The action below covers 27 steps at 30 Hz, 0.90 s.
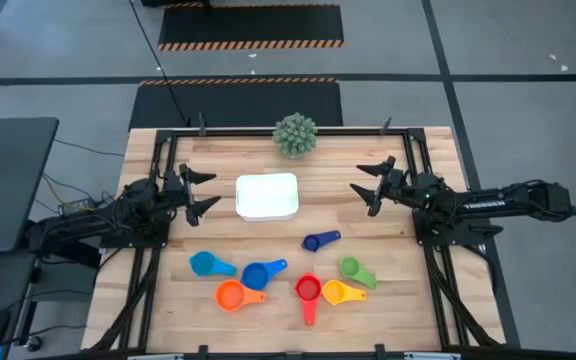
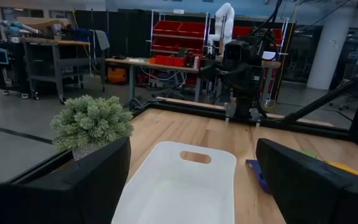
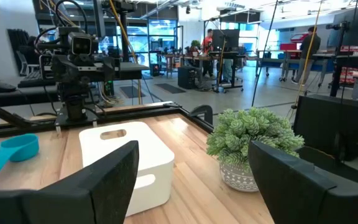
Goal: Nest measuring cups in basket
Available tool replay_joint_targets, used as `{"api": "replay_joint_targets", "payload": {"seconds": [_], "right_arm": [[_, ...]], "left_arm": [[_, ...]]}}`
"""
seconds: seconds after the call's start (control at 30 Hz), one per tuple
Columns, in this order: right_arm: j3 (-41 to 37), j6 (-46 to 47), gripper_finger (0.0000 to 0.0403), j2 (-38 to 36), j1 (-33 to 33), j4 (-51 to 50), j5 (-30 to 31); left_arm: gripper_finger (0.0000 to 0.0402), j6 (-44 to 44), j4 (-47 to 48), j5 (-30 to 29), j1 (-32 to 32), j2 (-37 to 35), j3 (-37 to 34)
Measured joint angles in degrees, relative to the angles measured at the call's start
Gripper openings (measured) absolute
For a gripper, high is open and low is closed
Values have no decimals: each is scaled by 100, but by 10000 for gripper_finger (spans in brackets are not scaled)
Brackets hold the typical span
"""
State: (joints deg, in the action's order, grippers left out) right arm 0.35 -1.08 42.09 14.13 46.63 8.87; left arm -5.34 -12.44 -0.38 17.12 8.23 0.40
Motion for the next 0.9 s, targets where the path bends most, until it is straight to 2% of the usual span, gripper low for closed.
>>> {"api": "replay_joint_targets", "payload": {"seconds": [0.3, 0.53, 0.9], "right_arm": [[-1, -11, 309, -1, 1, 41, 0], [-1, 5, 309, -1, 0, 168, -1], [0, 711, 309, 0, -13, 642, 177]], "left_arm": [[352, 0, -27, -2, -2, 0, 0], [352, -448, -611, 0, -2, 0, 0], [352, -454, -871, 0, -2, 2, 0]]}}
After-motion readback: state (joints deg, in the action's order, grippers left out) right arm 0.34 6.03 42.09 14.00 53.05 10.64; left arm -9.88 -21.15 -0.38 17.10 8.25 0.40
